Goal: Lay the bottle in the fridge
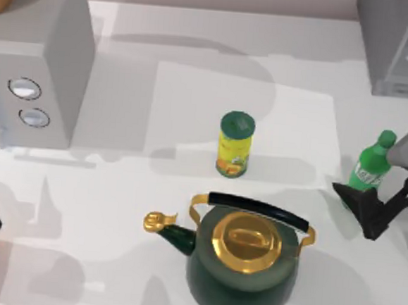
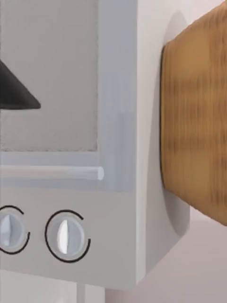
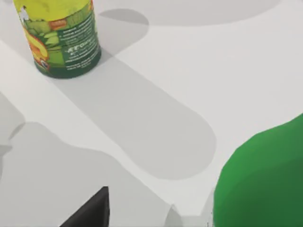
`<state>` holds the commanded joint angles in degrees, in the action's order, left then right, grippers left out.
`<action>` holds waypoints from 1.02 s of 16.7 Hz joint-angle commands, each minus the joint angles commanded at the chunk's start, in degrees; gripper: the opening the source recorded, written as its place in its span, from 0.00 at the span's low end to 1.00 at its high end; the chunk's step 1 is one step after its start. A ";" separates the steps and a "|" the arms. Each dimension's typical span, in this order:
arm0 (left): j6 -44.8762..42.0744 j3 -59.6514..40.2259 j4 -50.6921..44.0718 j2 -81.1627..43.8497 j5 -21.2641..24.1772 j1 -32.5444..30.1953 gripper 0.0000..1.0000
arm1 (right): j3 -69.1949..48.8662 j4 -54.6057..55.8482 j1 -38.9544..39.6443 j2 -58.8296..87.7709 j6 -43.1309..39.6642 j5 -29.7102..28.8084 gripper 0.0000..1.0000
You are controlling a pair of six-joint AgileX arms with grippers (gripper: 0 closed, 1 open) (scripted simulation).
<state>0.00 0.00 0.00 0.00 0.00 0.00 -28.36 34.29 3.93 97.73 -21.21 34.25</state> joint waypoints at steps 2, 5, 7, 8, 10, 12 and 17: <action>0.00 0.00 0.00 0.00 0.00 0.00 1.00 | 0.00 0.00 0.00 0.00 0.00 0.00 0.93; 0.00 0.00 0.00 0.00 0.00 0.00 1.00 | 0.00 0.00 0.00 0.00 0.00 0.00 0.70; 0.00 0.00 0.00 0.00 0.00 0.00 1.00 | 0.00 0.00 0.00 0.00 0.00 0.00 0.55; 0.00 0.00 0.00 0.00 0.00 0.00 1.00 | 0.00 0.00 0.00 0.00 0.00 0.00 0.48; 0.00 0.00 0.00 0.00 0.00 0.00 1.00 | 0.00 0.00 0.00 0.00 0.00 0.00 0.33; 0.00 0.00 0.00 0.00 0.00 0.00 1.00 | 0.00 0.00 0.00 0.00 0.00 0.00 0.18; 0.00 0.00 0.00 0.00 0.00 0.00 1.00 | 0.00 0.00 0.00 0.00 0.00 0.00 0.01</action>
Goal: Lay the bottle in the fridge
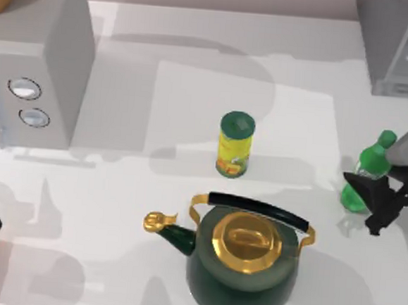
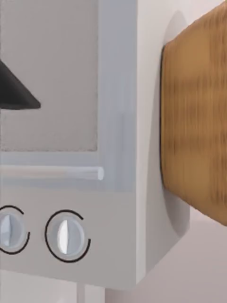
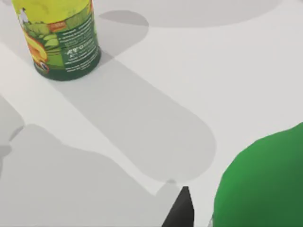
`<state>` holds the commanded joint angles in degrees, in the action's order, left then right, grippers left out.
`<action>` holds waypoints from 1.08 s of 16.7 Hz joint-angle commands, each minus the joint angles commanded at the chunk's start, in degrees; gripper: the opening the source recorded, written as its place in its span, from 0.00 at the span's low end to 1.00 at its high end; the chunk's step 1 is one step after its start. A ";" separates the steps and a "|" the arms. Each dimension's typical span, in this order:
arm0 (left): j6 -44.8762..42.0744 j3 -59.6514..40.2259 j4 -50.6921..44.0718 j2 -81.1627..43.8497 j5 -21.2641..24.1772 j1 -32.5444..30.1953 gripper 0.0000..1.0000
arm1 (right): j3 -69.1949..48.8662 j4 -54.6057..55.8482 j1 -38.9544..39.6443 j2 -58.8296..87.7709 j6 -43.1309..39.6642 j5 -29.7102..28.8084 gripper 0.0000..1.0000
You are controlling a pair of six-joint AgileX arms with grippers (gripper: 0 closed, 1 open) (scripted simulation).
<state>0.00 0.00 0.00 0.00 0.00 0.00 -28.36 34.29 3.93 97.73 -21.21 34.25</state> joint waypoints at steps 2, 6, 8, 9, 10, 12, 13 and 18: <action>0.00 0.00 0.00 0.00 0.00 0.00 1.00 | 0.00 0.00 0.00 0.00 0.00 0.00 0.01; 0.00 0.00 0.00 0.00 0.00 0.00 1.00 | 0.04 -0.03 -0.09 -0.01 0.06 0.01 0.01; 0.00 0.00 0.00 0.00 0.00 0.00 1.00 | -0.37 -0.82 -0.85 -0.20 -0.64 0.52 0.01; 0.00 0.00 0.00 0.00 0.00 0.00 1.00 | -0.94 -2.10 -1.90 -0.49 -1.63 1.29 0.01; 0.00 0.00 0.00 0.00 0.00 0.00 1.00 | -1.70 -3.98 -3.30 -0.92 -2.98 2.37 0.01; 0.00 0.00 0.00 0.00 0.00 0.00 1.00 | -3.58 -9.52 -6.87 -2.12 -6.39 5.18 0.01; 0.00 0.00 0.00 0.00 0.00 0.00 1.00 | -4.64 -13.16 -8.91 -2.88 -8.30 6.81 0.01; 0.00 0.00 0.00 0.00 0.00 0.00 1.00 | -9.54 -29.84 -18.96 -7.18 -17.44 14.49 0.01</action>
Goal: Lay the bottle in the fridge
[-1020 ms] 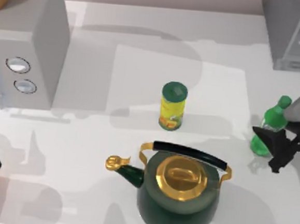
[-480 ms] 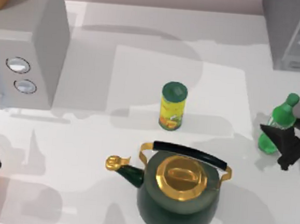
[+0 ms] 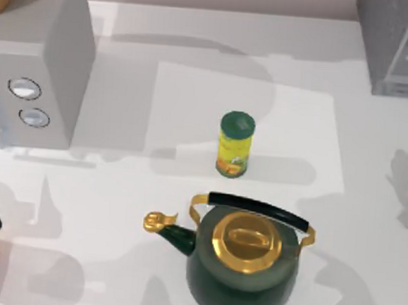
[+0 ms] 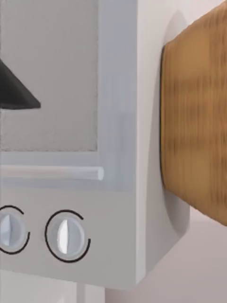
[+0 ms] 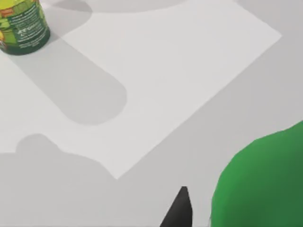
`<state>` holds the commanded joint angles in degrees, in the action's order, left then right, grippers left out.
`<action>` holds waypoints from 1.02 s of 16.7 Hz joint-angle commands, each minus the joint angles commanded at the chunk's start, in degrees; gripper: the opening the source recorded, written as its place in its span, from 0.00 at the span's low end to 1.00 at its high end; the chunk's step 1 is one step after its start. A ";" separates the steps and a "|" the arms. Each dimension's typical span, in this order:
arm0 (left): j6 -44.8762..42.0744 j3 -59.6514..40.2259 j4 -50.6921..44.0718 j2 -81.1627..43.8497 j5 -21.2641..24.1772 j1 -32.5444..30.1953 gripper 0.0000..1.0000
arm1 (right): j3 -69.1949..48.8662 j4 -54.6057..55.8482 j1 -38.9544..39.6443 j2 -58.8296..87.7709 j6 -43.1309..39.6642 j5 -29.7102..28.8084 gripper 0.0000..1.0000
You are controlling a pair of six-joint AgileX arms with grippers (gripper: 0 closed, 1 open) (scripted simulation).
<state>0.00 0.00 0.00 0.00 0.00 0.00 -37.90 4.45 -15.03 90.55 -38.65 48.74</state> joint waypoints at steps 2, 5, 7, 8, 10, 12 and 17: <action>0.00 0.00 0.00 0.00 0.00 0.00 1.00 | -1.09 -2.84 -2.37 -1.18 -2.16 1.67 0.01; 0.00 0.00 0.00 0.00 0.00 0.00 1.00 | -1.31 -3.36 -2.86 -1.44 -2.60 1.99 0.01; 0.00 0.00 0.00 0.00 0.00 0.00 1.00 | -1.14 -3.30 -2.59 -1.14 -2.44 1.85 0.01; 0.00 0.00 0.00 0.00 0.00 0.00 1.00 | -1.15 -3.31 -2.57 -1.19 -2.38 1.80 0.01; 0.00 0.00 0.00 0.00 0.00 0.00 1.00 | -1.56 -3.51 -1.87 -2.95 -0.50 0.51 0.01; 0.00 0.00 0.00 0.00 0.00 0.00 1.00 | -1.80 -3.86 -0.29 -7.13 3.38 -1.98 0.01; 0.00 0.00 0.00 0.00 0.00 0.00 1.00 | 2.92 -4.39 5.83 -28.31 17.19 -12.66 0.01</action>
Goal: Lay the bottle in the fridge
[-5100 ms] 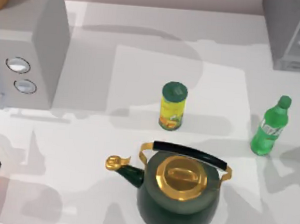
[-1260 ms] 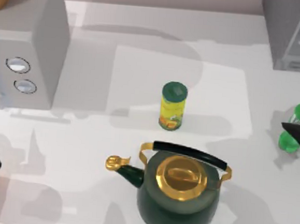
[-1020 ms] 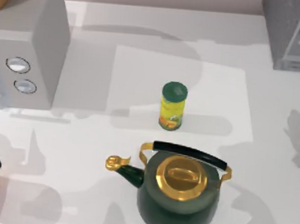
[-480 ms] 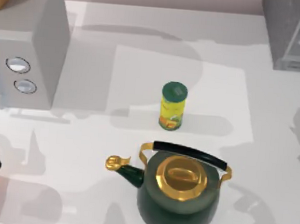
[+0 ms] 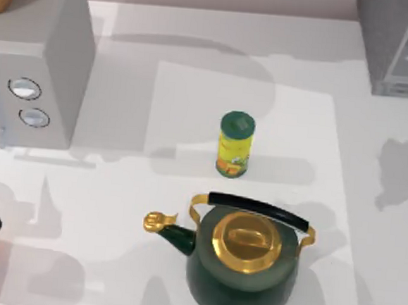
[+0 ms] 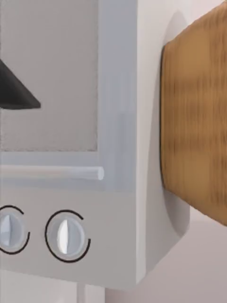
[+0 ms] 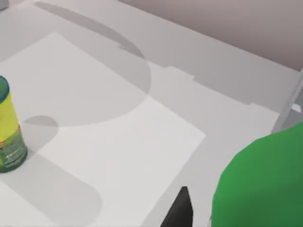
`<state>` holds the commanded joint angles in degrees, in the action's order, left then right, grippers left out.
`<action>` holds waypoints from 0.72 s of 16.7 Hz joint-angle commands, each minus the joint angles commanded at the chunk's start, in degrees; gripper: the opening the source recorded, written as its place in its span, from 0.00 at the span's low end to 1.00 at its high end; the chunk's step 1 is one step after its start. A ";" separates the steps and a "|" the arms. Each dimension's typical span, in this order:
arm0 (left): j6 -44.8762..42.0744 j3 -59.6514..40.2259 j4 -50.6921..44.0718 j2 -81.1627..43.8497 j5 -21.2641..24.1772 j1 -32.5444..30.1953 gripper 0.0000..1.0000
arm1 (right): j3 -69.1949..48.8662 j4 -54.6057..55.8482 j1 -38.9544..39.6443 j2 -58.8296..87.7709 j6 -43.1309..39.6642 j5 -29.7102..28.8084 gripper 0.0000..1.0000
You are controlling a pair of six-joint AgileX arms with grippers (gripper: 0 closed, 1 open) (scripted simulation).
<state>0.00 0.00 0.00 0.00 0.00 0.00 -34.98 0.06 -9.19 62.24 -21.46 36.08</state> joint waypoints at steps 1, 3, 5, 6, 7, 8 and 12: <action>0.00 0.00 0.00 0.00 0.00 0.00 1.00 | 1.59 -0.01 1.24 -5.93 2.88 -2.76 0.01; 0.00 0.00 0.00 0.00 0.00 0.00 1.00 | 5.55 0.03 3.50 -18.40 8.16 -8.62 0.01; 0.00 0.00 0.00 0.00 0.00 0.00 1.00 | 11.11 0.10 5.41 -30.26 12.55 -14.72 0.01; 0.00 0.00 0.00 0.00 0.00 0.00 1.00 | 14.25 0.13 6.20 -35.76 14.43 -17.72 0.01; 0.00 0.00 0.00 0.00 0.00 0.00 1.00 | 17.40 0.14 6.87 -40.90 16.04 -20.65 0.01; 0.00 0.00 0.00 0.00 0.00 0.00 1.00 | 20.51 0.13 7.43 -45.55 17.37 -23.51 0.01; 0.00 0.00 0.00 0.00 0.00 0.00 1.00 | 31.31 -0.01 8.86 -58.38 20.75 -32.84 0.01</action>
<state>0.00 0.00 0.00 0.00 0.00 0.00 -3.67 0.05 -0.33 3.86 -0.71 3.24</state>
